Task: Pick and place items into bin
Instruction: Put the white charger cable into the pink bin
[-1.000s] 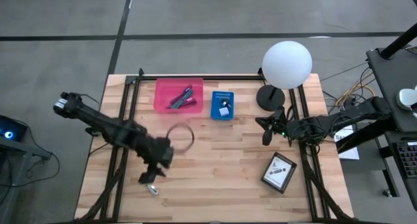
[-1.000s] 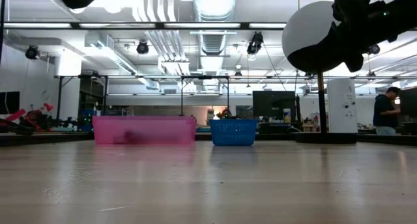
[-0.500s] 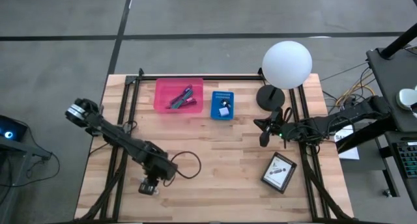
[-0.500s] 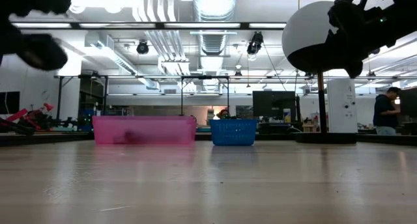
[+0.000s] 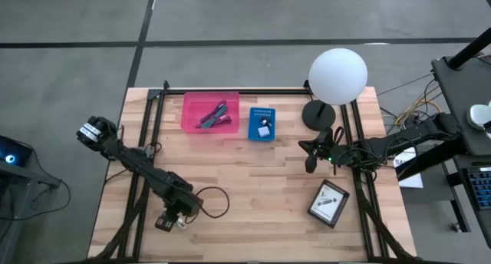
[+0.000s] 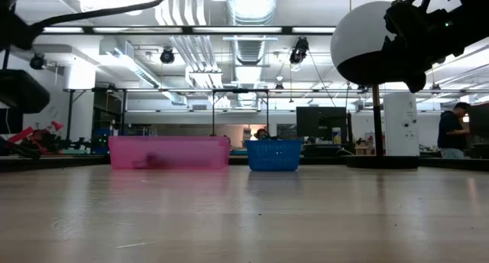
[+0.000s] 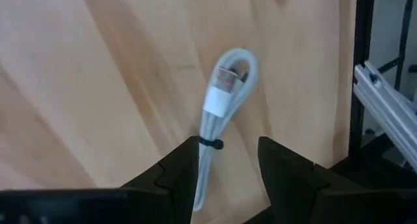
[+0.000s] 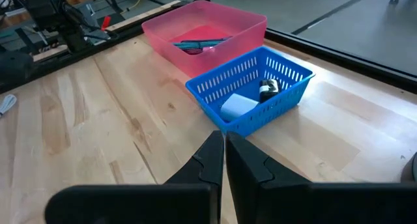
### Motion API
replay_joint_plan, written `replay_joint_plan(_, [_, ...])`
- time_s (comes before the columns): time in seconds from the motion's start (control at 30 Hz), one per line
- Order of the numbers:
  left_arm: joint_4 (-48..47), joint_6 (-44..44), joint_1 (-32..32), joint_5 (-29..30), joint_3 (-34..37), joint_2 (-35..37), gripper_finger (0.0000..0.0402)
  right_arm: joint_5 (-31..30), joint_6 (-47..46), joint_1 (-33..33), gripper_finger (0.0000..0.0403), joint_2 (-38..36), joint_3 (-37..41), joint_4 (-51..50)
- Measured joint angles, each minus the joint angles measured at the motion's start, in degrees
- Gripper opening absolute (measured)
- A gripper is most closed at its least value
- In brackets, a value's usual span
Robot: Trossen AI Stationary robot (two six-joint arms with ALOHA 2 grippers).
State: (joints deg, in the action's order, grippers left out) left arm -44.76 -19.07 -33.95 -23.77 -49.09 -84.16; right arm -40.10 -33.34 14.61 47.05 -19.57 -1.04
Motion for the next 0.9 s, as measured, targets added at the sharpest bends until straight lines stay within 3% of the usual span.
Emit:
replay_joint_plan(0.23, [1.24,-2.4,-1.41,1.92,3.96,0.02,0.0142,0.0,0.07,0.0,0.0009,0.0,0.0,-0.02])
replay_joint_plan(0.47, [9.11,-8.2,-1.47,-1.64,8.82,0.02,0.0142,0.0,0.09,0.0,0.0009,0.0,0.0,-0.04])
replay_joint_plan(0.63, [10.67,-7.55,-1.43,2.61,9.96,0.1,0.0142,0.0,0.08,0.0,0.0009,0.0,0.0,-0.09])
replay_joint_plan(0.9, [19.25,-4.47,-1.8,-1.73,12.85,0.28,0.0141,0.0,0.05,0.0,0.0009,0.0,0.0,-0.07])
